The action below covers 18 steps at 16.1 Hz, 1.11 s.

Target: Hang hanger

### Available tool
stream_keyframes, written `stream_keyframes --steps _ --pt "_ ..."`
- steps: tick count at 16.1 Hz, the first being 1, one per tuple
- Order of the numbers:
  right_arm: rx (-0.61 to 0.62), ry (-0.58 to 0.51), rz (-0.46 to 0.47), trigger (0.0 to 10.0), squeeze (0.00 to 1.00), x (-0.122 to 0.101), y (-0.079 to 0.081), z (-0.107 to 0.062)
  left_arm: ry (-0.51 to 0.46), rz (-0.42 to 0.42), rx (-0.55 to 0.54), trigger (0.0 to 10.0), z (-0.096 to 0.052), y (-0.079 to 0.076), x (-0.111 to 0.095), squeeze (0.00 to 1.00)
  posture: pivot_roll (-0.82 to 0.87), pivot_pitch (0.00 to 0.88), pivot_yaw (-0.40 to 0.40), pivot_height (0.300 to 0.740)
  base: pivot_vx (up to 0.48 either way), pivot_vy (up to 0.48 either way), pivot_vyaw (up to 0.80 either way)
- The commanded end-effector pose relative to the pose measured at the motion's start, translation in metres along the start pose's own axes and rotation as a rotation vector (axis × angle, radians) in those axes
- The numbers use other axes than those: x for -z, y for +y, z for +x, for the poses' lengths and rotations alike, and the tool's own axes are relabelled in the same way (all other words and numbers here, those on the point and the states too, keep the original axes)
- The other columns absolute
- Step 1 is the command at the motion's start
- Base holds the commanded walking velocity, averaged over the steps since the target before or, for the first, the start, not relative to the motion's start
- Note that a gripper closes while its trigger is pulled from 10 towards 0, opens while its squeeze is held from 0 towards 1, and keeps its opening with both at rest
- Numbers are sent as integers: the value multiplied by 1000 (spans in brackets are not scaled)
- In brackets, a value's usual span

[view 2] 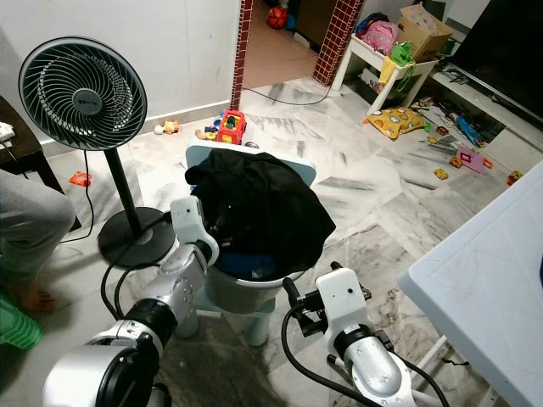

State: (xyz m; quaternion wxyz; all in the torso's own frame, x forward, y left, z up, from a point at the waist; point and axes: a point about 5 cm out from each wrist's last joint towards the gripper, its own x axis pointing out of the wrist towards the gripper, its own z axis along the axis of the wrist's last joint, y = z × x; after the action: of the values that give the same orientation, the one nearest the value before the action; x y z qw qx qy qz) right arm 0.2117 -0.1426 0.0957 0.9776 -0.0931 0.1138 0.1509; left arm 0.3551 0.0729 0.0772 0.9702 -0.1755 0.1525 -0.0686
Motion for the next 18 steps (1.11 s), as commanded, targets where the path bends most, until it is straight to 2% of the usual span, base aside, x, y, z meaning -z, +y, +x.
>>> stream_keyframes --steps 1,3,12,15,18 --pt "39 12 -7 10000 0 2 -8 -4 4 14 16 0 1 -6 1 0 -31 116 -168 740 0 0 0" --pt "41 10 -2 10000 0 2 -5 -2 1 48 15 0 1 -3 -1 0 -27 117 -165 740 0 0 0" --pt "60 -7 4 10000 0 0 -7 5 -16 86 44 0 2 0 -7 0 -4 86 -142 740 0 0 0" --pt "74 -23 7 10000 0 -2 -7 8 -45 163 120 0 0 1 -11 0 8 61 -125 740 0 0 0" --pt "130 -44 51 10000 0 -1 -13 11 -52 278 247 0 -10 13 -10 0 39 8 -101 740 0 0 0"
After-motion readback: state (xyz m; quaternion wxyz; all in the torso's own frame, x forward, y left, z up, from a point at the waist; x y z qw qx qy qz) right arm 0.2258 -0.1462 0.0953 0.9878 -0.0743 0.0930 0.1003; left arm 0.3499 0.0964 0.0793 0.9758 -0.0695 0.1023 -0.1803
